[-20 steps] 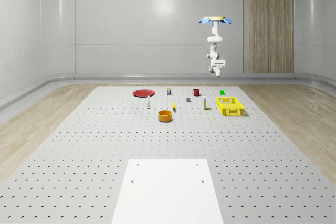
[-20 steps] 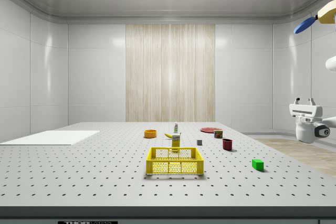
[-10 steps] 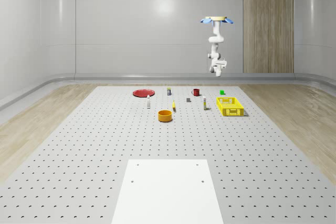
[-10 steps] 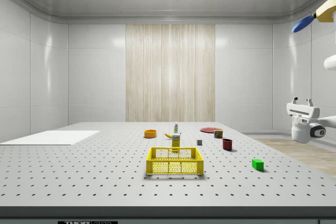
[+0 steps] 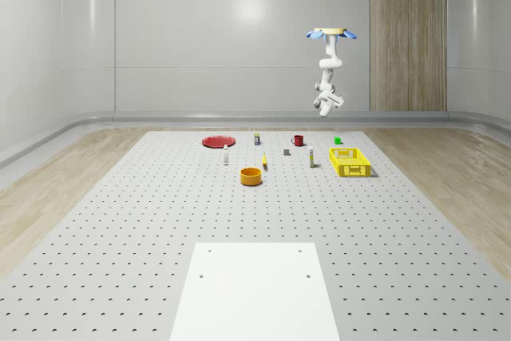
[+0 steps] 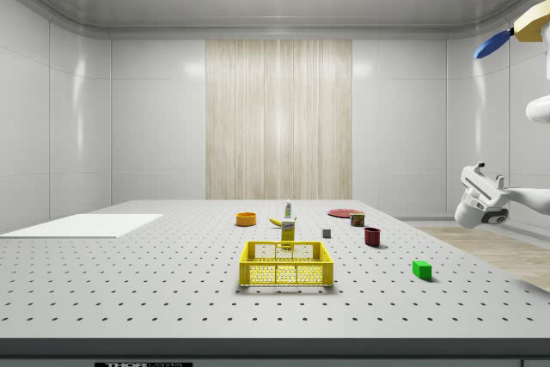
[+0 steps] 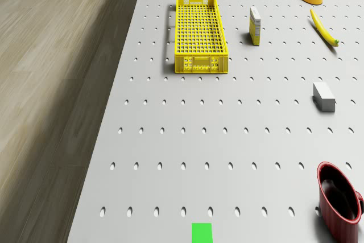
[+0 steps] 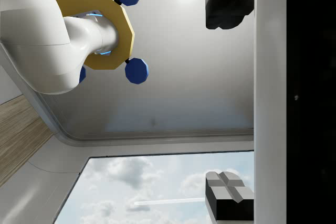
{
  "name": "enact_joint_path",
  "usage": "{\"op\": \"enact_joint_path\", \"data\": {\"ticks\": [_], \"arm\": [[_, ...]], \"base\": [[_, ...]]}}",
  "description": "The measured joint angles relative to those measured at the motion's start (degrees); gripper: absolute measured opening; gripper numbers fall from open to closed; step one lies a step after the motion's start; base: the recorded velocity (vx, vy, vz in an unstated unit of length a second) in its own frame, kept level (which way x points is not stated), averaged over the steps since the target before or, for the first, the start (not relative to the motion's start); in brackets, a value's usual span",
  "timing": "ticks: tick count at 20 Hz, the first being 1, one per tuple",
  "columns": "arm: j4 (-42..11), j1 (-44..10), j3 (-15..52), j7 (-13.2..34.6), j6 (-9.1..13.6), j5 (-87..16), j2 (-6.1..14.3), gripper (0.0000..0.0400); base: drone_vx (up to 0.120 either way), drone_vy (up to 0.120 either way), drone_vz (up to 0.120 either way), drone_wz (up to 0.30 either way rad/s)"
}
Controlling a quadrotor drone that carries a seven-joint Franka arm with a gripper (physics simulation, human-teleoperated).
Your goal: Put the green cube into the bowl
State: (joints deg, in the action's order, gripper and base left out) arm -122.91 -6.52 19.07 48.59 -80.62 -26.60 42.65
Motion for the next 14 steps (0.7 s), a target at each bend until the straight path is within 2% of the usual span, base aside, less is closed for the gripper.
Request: {"op": "enact_joint_path", "data": {"ticks": [3,6,8,11,14], "arm": [[-6.2,-3.6,9.7,2.9,-0.7,-14.8,1.4,0.0400],[-16.4,-8.8,20.7,7.8,-1.2,-33.6,3.7,0.0400],[-24.0,-13.6,27.6,12.4,-0.6,-46.7,5.3,0.0400],[-33.3,-22.4,36.1,20.1,2.3,-63.6,7.8,0.0400],[-38.6,-31.6,42.2,27.0,6.4,-75.1,10.0,0.0400]], "base": [[0.000,0.000,-0.120,0.000],[0.000,0.000,-0.120,0.000],[0.000,0.000,-0.120,0.000],[0.000,0.000,-0.120,0.000],[0.000,0.000,-0.120,0.000]]}}
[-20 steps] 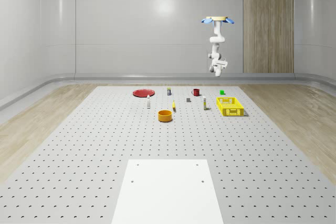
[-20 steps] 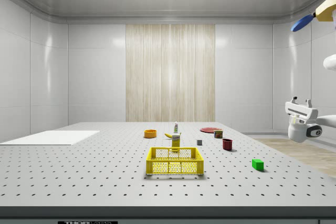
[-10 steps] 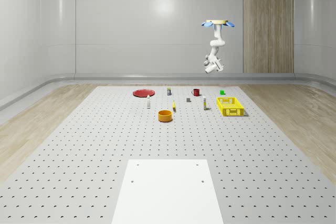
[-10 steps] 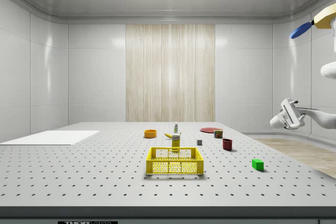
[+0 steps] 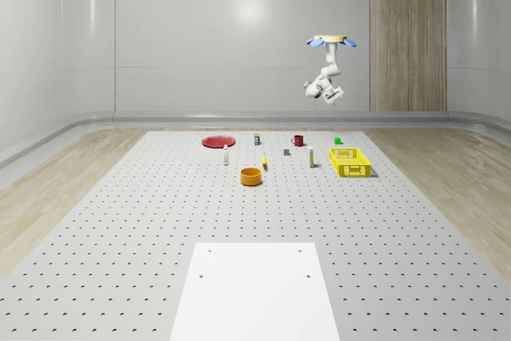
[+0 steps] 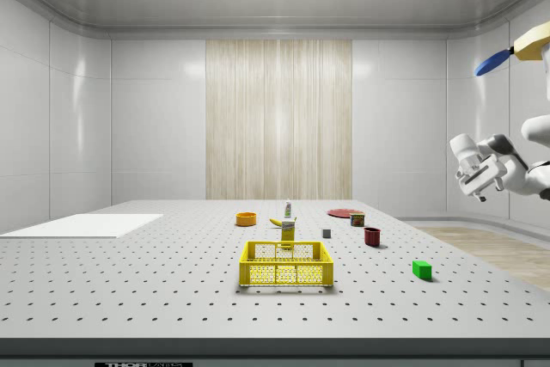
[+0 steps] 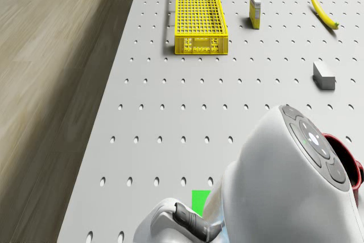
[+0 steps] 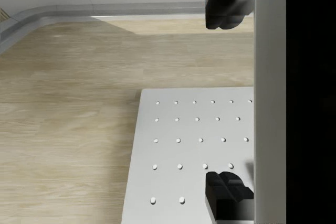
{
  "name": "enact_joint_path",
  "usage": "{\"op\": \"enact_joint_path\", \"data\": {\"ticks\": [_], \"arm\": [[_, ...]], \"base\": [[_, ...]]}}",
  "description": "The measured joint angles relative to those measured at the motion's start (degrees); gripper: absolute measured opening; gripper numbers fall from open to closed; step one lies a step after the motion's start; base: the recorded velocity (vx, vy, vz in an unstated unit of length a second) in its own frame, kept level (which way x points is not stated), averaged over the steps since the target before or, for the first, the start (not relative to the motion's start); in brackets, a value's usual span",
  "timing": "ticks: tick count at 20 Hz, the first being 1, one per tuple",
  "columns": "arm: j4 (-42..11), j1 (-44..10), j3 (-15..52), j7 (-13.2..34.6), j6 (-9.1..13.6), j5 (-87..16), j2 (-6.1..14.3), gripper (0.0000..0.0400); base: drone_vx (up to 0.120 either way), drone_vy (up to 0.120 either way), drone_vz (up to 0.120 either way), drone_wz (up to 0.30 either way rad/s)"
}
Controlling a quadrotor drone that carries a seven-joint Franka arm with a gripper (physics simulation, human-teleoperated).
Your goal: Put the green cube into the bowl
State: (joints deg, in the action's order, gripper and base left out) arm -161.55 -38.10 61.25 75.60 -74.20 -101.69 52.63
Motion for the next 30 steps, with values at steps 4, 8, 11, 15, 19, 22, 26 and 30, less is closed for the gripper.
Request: {"op": "enact_joint_path", "data": {"ticks": [4,8,11,15,19,22,26,30], "arm": [[-3.0,-9.5,5.0,6.4,4.4,-7.8,2.7,0.0400],[-4.0,-15.2,7.8,10.1,6.7,-10.9,4.9,0.0400],[-4.3,-17.8,9.1,11.9,7.4,-11.7,6.2,0.0400],[-4.4,-19.9,10.2,13.3,7.3,-11.9,7.8,0.0400],[-4.4,-21.2,11.0,14.3,6.8,-11.6,9.2,0.0400],[-4.3,-21.8,11.4,14.8,6.1,-11.3,10.1,0.0400],[-4.2,-22.5,11.9,15.4,5.2,-10.7,11.4,0.0400],[-4.1,-23.0,12.4,15.9,4.2,-10.1,12.6,0.0400]], "base": [[0.010,0.000,-0.120,0.000],[0.120,0.000,-0.120,0.000],[0.120,0.000,-0.120,0.000],[0.120,-0.060,-0.120,0.000],[0.080,-0.070,-0.120,0.000],[0.120,0.000,-0.120,0.000],[0.120,0.000,-0.120,0.000],[0.120,0.000,-0.120,0.000]]}}
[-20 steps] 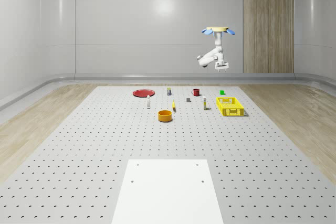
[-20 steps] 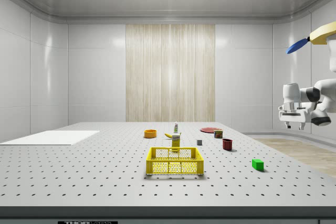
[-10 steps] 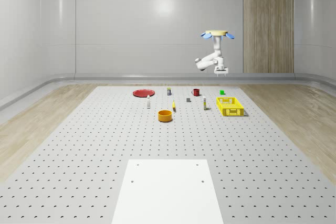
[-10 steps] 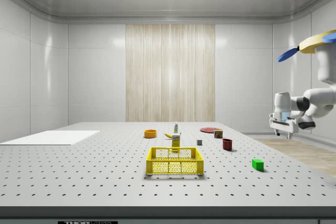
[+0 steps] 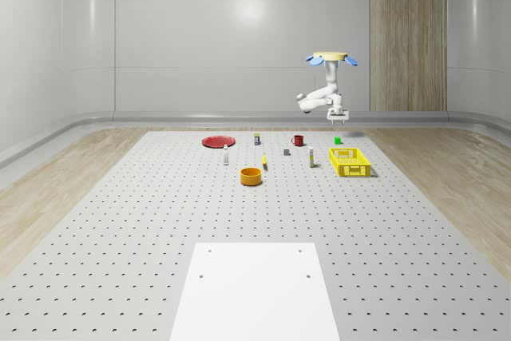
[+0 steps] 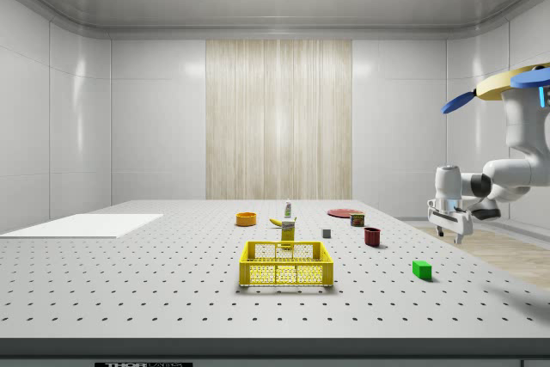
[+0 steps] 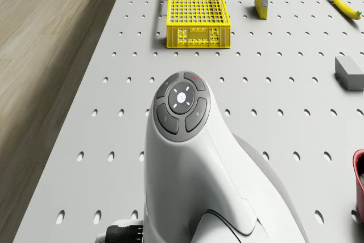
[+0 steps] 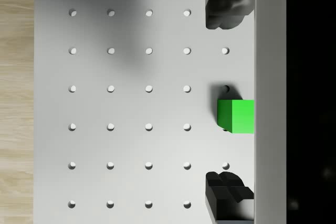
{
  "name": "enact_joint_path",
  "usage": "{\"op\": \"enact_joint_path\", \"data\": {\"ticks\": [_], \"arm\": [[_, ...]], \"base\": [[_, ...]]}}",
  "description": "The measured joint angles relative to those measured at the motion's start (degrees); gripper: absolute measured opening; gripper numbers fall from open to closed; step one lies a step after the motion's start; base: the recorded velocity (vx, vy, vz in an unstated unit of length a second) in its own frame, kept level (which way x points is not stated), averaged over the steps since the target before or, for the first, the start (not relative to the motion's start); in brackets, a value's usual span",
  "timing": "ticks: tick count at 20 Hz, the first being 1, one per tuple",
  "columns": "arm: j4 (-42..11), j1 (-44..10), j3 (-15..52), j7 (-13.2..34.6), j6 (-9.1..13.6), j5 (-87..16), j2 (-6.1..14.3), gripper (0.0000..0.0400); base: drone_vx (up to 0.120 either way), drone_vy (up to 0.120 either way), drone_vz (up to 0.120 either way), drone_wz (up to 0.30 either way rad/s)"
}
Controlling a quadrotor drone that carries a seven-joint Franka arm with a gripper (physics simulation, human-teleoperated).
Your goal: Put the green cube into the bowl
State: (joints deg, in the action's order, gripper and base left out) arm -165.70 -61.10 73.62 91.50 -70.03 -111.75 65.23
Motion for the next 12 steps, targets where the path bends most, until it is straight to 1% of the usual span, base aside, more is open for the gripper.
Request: {"op": "enact_joint_path", "data": {"ticks": [9,10,11,12], "arm": [[0.2,-0.9,0.8,0.9,-2.3,1.3,2.6,0.0400],[0.2,-1.0,0.9,1.0,-2.6,1.5,2.9,0.0400],[0.2,-1.1,1.0,1.1,-2.8,1.6,3.1,0.0400],[0.2,-1.2,1.1,1.1,-3.0,1.8,3.4,0.0400]], "base": [[0.120,0.000,-0.120,0.000],[0.040,0.000,-0.120,0.000],[0.000,-0.080,-0.120,0.000],[0.000,-0.120,0.000,0.000]]}}
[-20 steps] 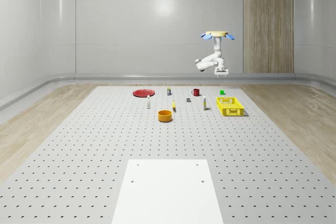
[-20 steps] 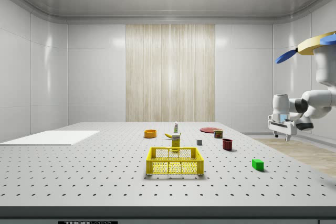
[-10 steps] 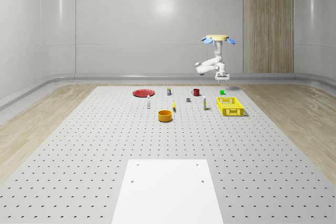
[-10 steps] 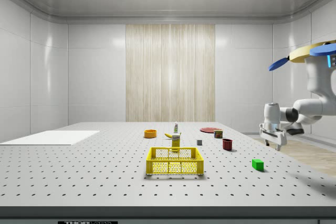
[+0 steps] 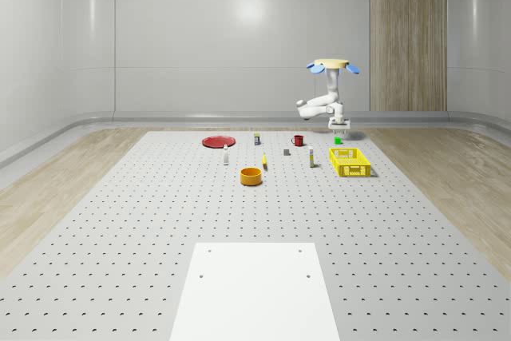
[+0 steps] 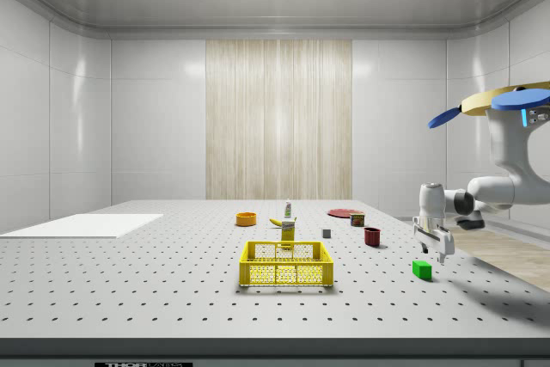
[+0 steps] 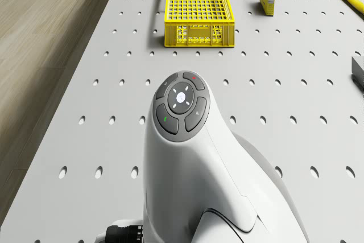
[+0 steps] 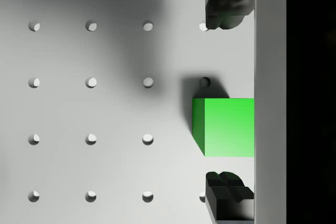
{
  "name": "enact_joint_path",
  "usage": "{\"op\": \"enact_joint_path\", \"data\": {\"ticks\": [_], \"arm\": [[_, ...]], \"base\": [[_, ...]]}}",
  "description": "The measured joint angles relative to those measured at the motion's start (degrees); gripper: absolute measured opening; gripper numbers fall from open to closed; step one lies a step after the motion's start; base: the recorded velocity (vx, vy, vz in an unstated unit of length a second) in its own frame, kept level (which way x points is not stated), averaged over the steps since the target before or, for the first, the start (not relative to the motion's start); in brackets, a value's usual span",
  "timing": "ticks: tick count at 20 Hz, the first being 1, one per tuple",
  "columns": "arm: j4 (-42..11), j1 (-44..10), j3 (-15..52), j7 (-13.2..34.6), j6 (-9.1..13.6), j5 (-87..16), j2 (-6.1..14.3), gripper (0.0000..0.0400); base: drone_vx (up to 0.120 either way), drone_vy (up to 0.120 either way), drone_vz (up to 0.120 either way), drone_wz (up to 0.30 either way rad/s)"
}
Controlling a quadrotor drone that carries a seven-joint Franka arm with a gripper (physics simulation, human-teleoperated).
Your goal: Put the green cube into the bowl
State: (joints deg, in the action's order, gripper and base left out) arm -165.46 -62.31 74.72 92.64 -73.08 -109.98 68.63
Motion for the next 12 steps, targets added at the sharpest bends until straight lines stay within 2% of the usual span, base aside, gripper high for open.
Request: {"op": "enact_joint_path", "data": {"ticks": [2,7,12], "arm": [[0.0,-0.2,0.2,0.2,-0.5,0.3,0.5,0.0400],[0.1,-0.6,0.5,0.5,-1.7,0.9,1.8,0.0400],[0.2,-0.9,0.9,0.9,-2.8,1.5,3.1,0.0400]], "base": [[0.000,-0.100,0.000,0.000],[0.104,0.000,0.000,0.000],[0.000,0.000,-0.104,0.000]]}}
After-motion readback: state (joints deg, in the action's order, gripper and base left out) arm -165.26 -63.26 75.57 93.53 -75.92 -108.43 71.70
